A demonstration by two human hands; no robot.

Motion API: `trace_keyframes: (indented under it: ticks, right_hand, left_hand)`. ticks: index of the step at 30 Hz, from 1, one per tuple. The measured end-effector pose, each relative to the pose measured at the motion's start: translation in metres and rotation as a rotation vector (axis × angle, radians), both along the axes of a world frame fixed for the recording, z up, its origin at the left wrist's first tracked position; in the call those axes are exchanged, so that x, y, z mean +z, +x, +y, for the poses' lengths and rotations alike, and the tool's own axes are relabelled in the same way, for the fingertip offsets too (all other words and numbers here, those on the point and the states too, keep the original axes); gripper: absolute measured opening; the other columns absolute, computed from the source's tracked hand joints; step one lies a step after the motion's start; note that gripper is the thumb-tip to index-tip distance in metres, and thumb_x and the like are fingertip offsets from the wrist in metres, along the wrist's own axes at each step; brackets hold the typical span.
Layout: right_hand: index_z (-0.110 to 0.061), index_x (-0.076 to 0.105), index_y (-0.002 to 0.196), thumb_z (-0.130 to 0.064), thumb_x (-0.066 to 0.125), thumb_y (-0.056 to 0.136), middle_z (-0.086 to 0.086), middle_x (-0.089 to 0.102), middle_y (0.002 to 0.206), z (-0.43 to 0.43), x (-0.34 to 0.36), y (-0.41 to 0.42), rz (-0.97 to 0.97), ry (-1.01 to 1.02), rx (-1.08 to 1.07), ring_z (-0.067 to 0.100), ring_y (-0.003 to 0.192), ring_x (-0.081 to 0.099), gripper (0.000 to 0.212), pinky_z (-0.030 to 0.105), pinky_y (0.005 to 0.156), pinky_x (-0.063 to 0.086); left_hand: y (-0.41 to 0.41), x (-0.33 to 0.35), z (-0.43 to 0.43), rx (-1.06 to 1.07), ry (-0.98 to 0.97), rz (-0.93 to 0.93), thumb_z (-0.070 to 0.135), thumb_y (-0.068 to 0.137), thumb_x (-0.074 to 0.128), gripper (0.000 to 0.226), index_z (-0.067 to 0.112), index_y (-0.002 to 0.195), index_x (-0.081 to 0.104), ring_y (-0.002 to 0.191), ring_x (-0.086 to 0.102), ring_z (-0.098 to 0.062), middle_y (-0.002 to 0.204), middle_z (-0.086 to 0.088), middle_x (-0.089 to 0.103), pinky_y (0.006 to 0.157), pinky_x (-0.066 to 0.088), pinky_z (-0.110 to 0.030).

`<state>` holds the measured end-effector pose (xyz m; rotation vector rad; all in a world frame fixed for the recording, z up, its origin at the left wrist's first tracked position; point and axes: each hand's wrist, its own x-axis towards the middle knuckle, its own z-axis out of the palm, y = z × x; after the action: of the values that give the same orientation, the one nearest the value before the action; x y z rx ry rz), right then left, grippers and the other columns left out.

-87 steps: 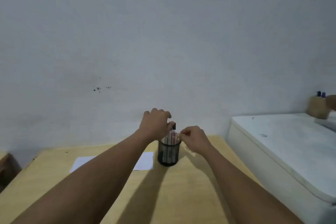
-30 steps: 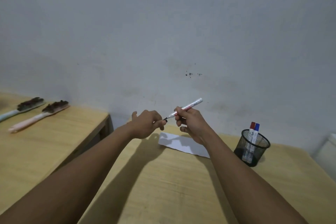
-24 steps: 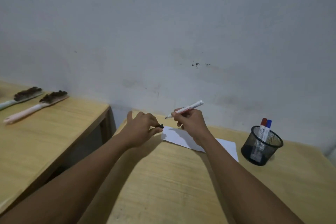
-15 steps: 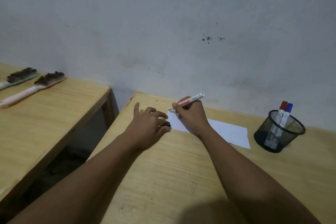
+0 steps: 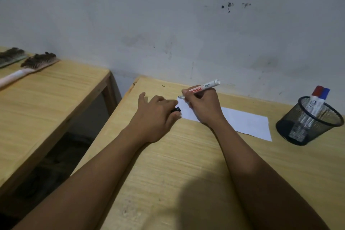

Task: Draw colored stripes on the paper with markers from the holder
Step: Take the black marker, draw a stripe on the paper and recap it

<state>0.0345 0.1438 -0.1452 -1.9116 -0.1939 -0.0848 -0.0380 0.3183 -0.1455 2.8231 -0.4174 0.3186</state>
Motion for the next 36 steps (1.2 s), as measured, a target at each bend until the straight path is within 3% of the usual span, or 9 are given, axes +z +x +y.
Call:
trace_keyframes:
  ticks: [2,6,10,14,20,25,27,36]
  right_hand:
    - [-0.010,0.078,0.088,-0.030,0.073,0.094,-0.002,0.073,0.070,0.000,0.001,0.001,0.002,-0.001,-0.004,0.005,0.059,0.064,0.021,0.022,0.062,0.052]
    - [-0.010,0.078,0.086,-0.032,0.073,0.094,-0.004,0.071,0.066,0.001,0.000,0.003,-0.006,-0.013,-0.003,0.006,0.058,0.063,0.024,0.030,0.066,0.055]
    - [-0.012,0.078,0.085,-0.033,0.074,0.093,-0.004,0.072,0.067,0.001,-0.001,0.003,0.002,-0.032,-0.002,0.006,0.060,0.064,0.023,0.033,0.069,0.055]
    - [-0.013,0.079,0.089,-0.033,0.073,0.094,-0.004,0.076,0.075,0.001,-0.001,0.001,-0.003,-0.067,-0.002,0.002,0.065,0.067,0.022,0.026,0.070,0.055]
    - [-0.013,0.080,0.090,-0.035,0.071,0.095,-0.005,0.076,0.078,0.002,-0.001,0.001,-0.010,-0.101,0.000,-0.004,0.066,0.067,0.024,0.020,0.067,0.051]
    - [-0.013,0.077,0.083,-0.035,0.070,0.096,0.002,0.073,0.071,0.003,0.000,0.001,-0.017,-0.125,0.003,0.002,0.060,0.062,0.027,0.023,0.062,0.049]
    - [-0.010,0.077,0.082,-0.035,0.070,0.096,0.010,0.074,0.074,0.003,0.001,0.001,-0.015,-0.119,0.005,0.010,0.063,0.063,0.029,0.031,0.065,0.052]
    - [-0.009,0.078,0.086,-0.036,0.070,0.096,0.010,0.076,0.078,0.004,0.001,0.000,0.010,-0.110,-0.013,0.020,0.069,0.069,0.030,0.044,0.075,0.059]
  left_hand:
    - [0.001,0.000,0.001,-0.024,0.009,-0.004,0.054,0.098,0.025,0.045,0.033,0.125,0.054,0.126,0.047,-0.015,0.130,0.012,0.061,0.108,0.020,-0.063]
    - [0.001,0.002,-0.003,0.009,0.001,0.005,0.051,0.099,0.025,0.040,0.033,0.113,0.057,0.118,0.050,-0.013,0.106,0.011,0.067,0.100,0.026,-0.057]
    - [-0.001,0.005,-0.005,0.012,0.010,0.034,0.050,0.098,0.022,0.042,0.031,0.114,0.057,0.119,0.049,-0.013,0.107,0.009,0.067,0.095,0.030,-0.056]
    - [-0.002,0.006,0.001,-0.028,-0.027,0.092,0.050,0.097,0.022,0.045,0.029,0.115,0.057,0.116,0.050,-0.014,0.111,0.004,0.066,0.093,0.034,-0.053]
    - [-0.003,0.008,0.003,-0.035,-0.056,0.140,0.053,0.095,0.020,0.051,0.028,0.120,0.057,0.115,0.052,-0.015,0.111,0.003,0.065,0.101,0.032,-0.063]
    - [-0.004,0.009,0.010,-0.084,-0.055,0.166,0.050,0.098,0.035,0.041,0.031,0.123,0.062,0.141,0.036,-0.014,0.144,0.012,0.052,0.108,0.024,-0.067]
    - [-0.005,0.010,0.011,-0.088,-0.038,0.171,0.051,0.098,0.036,0.040,0.033,0.123,0.062,0.143,0.031,-0.013,0.147,0.014,0.048,0.109,0.021,-0.068]
    - [-0.004,0.009,0.013,-0.094,-0.035,0.223,0.049,0.096,0.043,0.032,0.039,0.118,0.064,0.148,0.020,-0.016,0.151,0.016,0.041,0.108,0.008,-0.076]
